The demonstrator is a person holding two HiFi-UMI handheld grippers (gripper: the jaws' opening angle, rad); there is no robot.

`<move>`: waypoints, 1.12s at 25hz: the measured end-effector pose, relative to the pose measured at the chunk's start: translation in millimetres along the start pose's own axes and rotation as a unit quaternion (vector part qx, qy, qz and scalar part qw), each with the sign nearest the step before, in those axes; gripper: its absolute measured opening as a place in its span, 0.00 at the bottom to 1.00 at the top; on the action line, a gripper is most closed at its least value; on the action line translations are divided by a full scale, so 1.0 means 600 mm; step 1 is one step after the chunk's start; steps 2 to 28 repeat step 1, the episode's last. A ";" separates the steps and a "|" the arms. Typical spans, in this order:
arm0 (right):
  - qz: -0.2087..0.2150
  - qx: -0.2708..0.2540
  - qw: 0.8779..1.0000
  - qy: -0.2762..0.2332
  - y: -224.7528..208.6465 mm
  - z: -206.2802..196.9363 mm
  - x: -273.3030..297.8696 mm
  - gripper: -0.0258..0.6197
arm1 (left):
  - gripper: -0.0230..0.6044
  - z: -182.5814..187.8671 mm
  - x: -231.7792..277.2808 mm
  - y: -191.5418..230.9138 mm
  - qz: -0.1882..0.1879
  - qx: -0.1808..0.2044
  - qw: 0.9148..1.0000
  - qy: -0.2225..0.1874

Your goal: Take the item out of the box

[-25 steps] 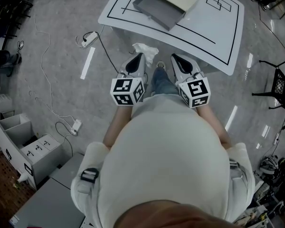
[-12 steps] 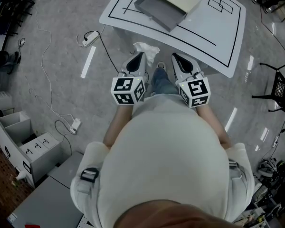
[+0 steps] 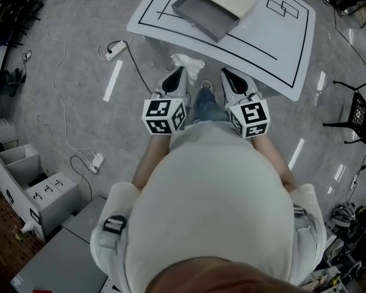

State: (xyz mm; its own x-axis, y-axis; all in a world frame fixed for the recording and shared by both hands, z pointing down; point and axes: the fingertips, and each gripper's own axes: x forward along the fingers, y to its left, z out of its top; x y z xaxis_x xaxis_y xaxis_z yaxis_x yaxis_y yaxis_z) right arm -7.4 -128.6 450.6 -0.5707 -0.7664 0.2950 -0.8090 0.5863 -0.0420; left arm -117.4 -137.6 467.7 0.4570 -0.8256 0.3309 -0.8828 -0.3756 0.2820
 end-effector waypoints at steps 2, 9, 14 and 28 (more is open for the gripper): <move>0.000 0.000 1.000 0.000 0.000 0.000 0.000 0.04 | 0.04 0.001 0.001 0.000 0.000 0.001 1.000 0.000; 0.000 0.000 1.000 0.000 0.000 0.000 0.000 0.04 | 0.04 0.001 0.001 0.000 0.000 0.001 1.000 0.000; 0.000 0.000 1.000 0.000 0.000 0.000 0.000 0.04 | 0.04 0.001 0.001 0.000 0.000 0.001 1.000 0.000; 0.000 0.000 1.000 0.000 0.000 0.000 0.000 0.04 | 0.04 0.001 0.001 0.000 0.000 0.001 1.000 0.000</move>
